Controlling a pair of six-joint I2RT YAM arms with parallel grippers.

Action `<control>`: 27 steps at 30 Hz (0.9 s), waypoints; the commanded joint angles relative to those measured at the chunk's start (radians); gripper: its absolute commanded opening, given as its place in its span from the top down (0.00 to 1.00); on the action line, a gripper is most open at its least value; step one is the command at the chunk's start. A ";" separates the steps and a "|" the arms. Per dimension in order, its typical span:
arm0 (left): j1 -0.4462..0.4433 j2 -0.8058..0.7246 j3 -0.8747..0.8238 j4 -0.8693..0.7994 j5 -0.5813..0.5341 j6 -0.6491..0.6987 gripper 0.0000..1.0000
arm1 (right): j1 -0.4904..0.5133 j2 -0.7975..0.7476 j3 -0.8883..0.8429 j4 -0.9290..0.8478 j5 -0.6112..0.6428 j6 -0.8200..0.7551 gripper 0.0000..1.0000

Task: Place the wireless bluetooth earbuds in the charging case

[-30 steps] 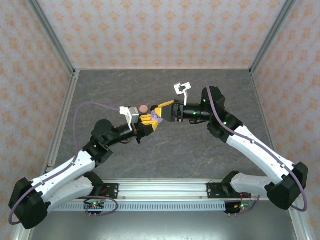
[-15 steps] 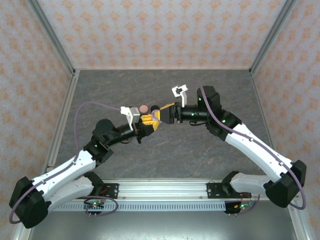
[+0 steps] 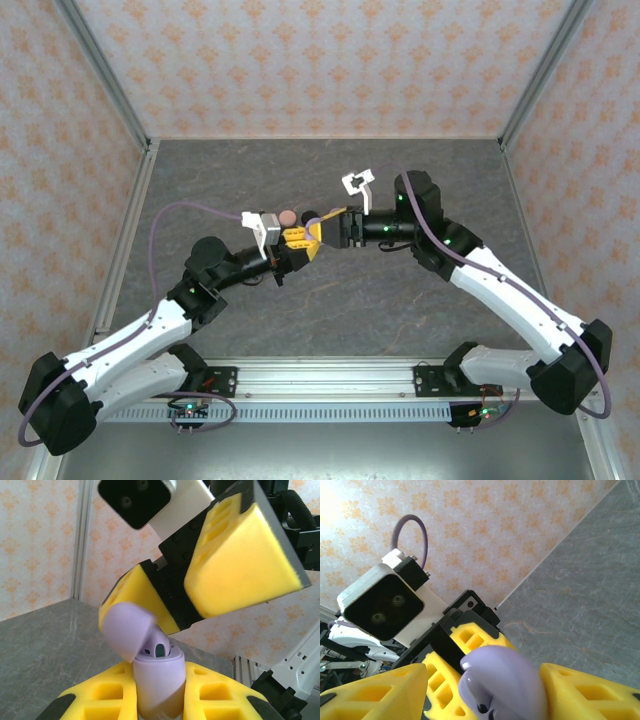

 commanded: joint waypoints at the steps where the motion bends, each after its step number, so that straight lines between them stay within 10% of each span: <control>1: -0.003 0.004 0.026 -0.002 -0.008 0.014 1.00 | 0.005 -0.064 0.020 0.081 -0.027 -0.010 0.40; 8: -0.003 0.003 0.024 -0.011 -0.014 0.015 1.00 | 0.005 -0.072 0.024 -0.039 0.074 -0.065 0.39; 19: -0.003 0.126 0.070 -0.156 -0.127 0.040 1.00 | -0.029 -0.098 0.046 -0.419 0.813 -0.099 0.33; 27: -0.002 0.384 0.142 -0.189 -0.270 -0.016 1.00 | -0.053 -0.161 -0.044 -0.445 0.969 -0.094 0.24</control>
